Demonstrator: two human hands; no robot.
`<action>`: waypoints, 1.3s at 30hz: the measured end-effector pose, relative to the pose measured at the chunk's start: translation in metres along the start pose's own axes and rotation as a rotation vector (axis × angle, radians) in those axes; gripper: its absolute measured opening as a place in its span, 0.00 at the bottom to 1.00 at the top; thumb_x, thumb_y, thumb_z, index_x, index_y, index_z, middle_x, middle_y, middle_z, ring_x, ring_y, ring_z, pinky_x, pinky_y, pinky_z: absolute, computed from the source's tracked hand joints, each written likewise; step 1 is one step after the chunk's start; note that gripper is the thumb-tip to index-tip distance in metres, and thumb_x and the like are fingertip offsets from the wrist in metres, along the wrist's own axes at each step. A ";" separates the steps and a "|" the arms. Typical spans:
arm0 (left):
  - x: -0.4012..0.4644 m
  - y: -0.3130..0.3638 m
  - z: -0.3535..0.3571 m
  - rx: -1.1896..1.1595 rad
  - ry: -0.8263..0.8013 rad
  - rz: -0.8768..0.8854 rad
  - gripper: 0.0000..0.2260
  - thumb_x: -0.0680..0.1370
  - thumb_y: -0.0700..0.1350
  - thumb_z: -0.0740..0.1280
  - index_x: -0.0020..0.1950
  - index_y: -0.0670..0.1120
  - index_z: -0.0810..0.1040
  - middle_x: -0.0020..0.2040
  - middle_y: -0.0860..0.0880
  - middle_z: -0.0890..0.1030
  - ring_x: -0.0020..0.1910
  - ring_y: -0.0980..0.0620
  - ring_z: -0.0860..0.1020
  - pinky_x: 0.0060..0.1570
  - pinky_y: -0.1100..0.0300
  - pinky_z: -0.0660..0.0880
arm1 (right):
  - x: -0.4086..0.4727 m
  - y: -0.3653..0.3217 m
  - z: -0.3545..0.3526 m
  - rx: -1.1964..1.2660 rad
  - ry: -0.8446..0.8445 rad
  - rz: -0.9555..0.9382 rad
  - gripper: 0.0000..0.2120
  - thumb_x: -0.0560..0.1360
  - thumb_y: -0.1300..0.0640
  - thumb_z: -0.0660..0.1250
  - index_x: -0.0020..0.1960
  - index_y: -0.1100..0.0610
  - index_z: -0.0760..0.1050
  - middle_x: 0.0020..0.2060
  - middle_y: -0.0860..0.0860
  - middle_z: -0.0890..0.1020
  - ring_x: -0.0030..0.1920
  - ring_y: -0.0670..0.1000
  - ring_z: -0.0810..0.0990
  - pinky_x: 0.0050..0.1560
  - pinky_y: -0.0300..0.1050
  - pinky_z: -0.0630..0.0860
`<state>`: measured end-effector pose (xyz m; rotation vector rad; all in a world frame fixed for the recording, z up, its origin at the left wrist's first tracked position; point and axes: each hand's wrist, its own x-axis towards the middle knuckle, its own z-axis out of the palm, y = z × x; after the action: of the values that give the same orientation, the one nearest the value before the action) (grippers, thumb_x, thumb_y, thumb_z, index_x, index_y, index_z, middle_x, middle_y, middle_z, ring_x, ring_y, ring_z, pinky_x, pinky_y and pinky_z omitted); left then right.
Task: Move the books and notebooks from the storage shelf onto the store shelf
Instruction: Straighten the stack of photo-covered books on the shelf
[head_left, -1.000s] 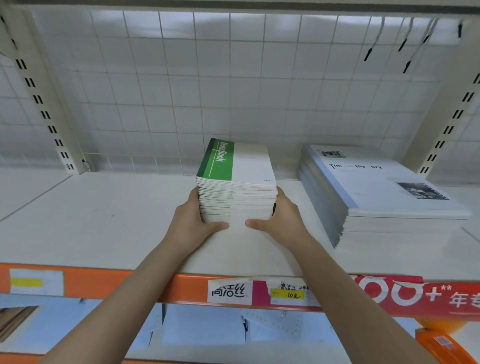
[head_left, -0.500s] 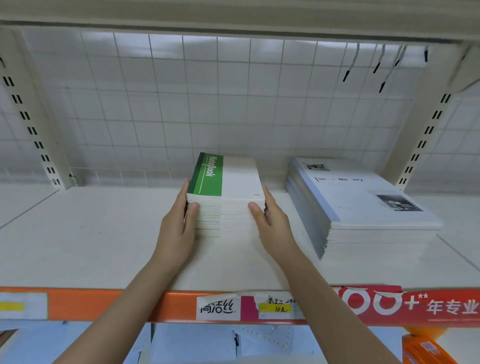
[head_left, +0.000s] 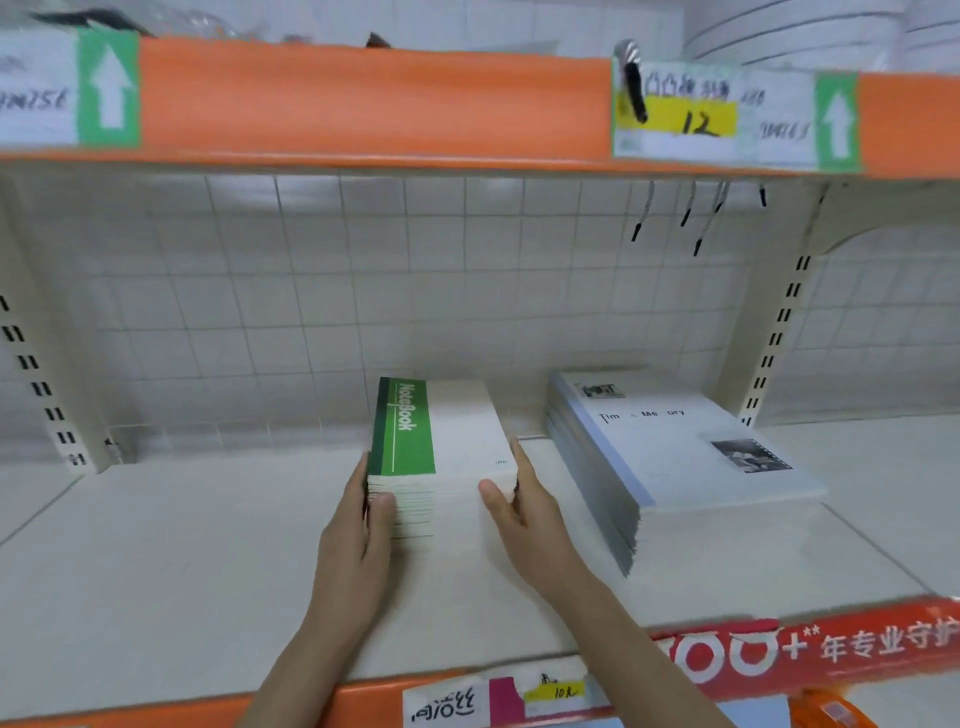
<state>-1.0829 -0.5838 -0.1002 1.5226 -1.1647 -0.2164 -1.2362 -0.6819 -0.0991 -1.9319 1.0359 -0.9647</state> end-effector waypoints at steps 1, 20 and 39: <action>0.000 0.000 -0.001 -0.021 -0.005 -0.020 0.24 0.76 0.60 0.53 0.72 0.59 0.63 0.61 0.67 0.74 0.59 0.67 0.73 0.53 0.75 0.67 | -0.002 -0.005 -0.002 0.011 -0.002 0.001 0.32 0.80 0.48 0.59 0.78 0.54 0.49 0.37 0.38 0.68 0.37 0.34 0.68 0.43 0.28 0.67; -0.004 0.095 0.038 0.289 -0.030 0.337 0.27 0.78 0.56 0.59 0.75 0.47 0.62 0.74 0.56 0.62 0.75 0.56 0.58 0.73 0.53 0.59 | -0.019 -0.062 -0.080 -0.239 0.058 -0.377 0.31 0.80 0.49 0.59 0.78 0.54 0.49 0.77 0.47 0.53 0.75 0.44 0.53 0.68 0.33 0.52; -0.055 0.156 0.187 0.267 -0.217 0.031 0.34 0.74 0.59 0.66 0.76 0.50 0.58 0.76 0.50 0.60 0.75 0.54 0.56 0.73 0.57 0.57 | -0.039 0.070 -0.264 -0.489 -0.063 -0.179 0.45 0.72 0.34 0.63 0.78 0.53 0.47 0.77 0.51 0.52 0.77 0.49 0.49 0.76 0.50 0.50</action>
<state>-1.3217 -0.6418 -0.0576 1.7446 -1.4328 -0.2156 -1.5005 -0.7410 -0.0495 -2.4731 1.1546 -0.7860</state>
